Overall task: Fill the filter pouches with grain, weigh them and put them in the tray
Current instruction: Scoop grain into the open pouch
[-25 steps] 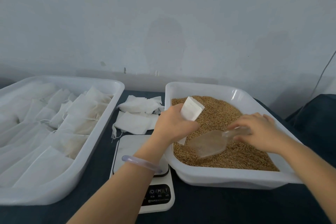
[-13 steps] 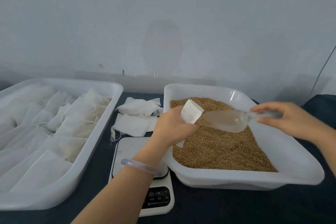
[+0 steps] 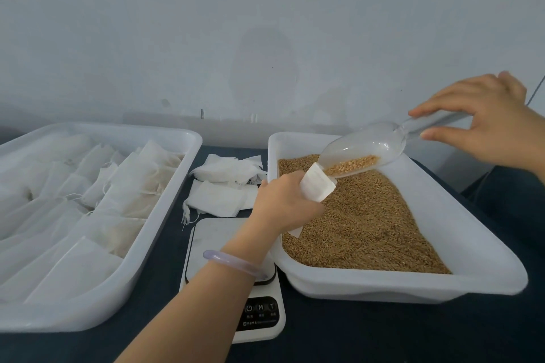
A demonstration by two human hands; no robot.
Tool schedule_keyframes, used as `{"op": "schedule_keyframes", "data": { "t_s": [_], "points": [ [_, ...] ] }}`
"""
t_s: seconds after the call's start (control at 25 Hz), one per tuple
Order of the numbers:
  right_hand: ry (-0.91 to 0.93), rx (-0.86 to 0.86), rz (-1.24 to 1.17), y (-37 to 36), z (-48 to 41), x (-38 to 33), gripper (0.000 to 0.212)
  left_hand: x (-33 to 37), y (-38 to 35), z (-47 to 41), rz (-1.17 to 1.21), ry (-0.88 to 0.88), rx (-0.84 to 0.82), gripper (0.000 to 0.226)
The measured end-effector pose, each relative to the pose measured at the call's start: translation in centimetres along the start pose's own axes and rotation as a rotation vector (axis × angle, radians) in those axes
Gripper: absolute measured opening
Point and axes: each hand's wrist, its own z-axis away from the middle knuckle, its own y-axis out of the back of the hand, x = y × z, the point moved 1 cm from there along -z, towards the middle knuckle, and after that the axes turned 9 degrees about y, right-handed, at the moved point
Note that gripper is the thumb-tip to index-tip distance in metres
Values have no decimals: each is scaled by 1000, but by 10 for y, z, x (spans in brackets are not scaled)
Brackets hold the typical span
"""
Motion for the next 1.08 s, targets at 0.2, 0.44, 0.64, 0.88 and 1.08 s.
{"op": "schedule_keyframes", "data": {
  "t_s": [0.2, 0.44, 0.64, 0.88, 1.08],
  "points": [
    [85, 48, 109, 6, -6, -6, 41, -1, 0, -1, -11, -4, 23, 27],
    [113, 68, 120, 4, -7, 0, 34, -1, -1, -1, -5, -12, 25, 29],
    [-193, -126, 139, -31, 10, 14, 22, -4, -1, -2, 73, 24, 73, 29],
    [-137, -447, -164, -113, 45, -30, 25, -4, -2, -2, 83, 31, 89, 26],
    [-180, -428, -302, -108, 44, -22, 27, -5, -2, -2, 94, 38, 87, 25]
  ]
}}
